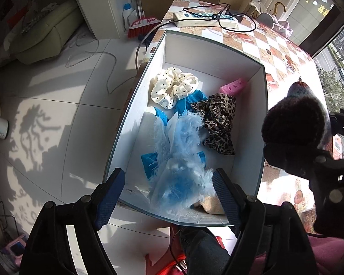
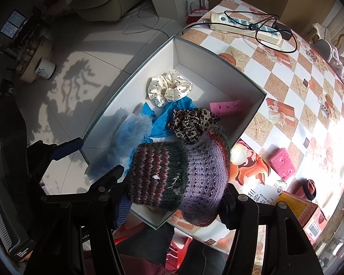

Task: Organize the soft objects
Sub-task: 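Open both tools and move them back toward the table items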

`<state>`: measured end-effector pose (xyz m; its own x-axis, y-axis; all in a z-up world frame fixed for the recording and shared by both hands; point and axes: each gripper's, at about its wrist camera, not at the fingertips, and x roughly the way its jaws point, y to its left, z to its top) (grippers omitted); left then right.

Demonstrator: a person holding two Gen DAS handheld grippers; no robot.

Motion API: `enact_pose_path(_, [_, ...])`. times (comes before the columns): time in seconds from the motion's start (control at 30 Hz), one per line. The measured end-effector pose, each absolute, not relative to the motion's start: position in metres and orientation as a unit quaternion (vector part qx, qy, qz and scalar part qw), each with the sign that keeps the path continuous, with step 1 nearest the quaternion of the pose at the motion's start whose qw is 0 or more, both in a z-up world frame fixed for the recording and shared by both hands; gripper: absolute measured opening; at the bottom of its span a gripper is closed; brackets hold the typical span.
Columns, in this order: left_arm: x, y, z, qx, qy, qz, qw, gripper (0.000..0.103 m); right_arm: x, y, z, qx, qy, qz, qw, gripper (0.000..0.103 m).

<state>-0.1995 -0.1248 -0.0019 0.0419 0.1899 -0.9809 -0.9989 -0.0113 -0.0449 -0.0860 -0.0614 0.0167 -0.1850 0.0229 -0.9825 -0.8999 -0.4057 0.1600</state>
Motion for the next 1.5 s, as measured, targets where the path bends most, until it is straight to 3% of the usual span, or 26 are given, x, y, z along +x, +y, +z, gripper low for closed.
enact_pose_path(0.07, [-0.198, -0.124, -0.003, -0.468, 0.435, 0.534, 0.553, 0.082, -0.086, -0.061, 0.019, -0.526, 0.41, 0.653, 0.359, 0.079])
enact_pose_path(0.2, [-0.199, -0.122, -0.008, -0.488, 0.428, 0.518, 0.557, 0.086, -0.087, -0.061, 0.022, -0.524, 0.404, 0.656, 0.363, 0.085])
enact_pose_path(0.23, [-0.199, -0.122, -0.008, -0.491, 0.424, 0.515, 0.56, 0.089, -0.086, -0.06, 0.021, -0.525, 0.406, 0.654, 0.363, 0.095])
enact_pose_path(0.27, [-0.199, -0.121, -0.008, -0.493, 0.421, 0.514, 0.561, 0.092, -0.085, -0.06, 0.021, -0.523, 0.409, 0.653, 0.364, 0.098])
enact_pose_path(1.1, [-0.192, -0.115, 0.0, -0.494, 0.419, 0.516, 0.561, 0.093, -0.065, -0.057, 0.019, -0.508, 0.445, 0.641, 0.365, 0.099])
enact_pose_path(1.5, [-0.121, -0.075, 0.026, -0.416, 0.476, 0.465, 0.62, 0.093, 0.026, -0.035, 0.043, -0.426, 0.507, 0.61, 0.435, 0.099])
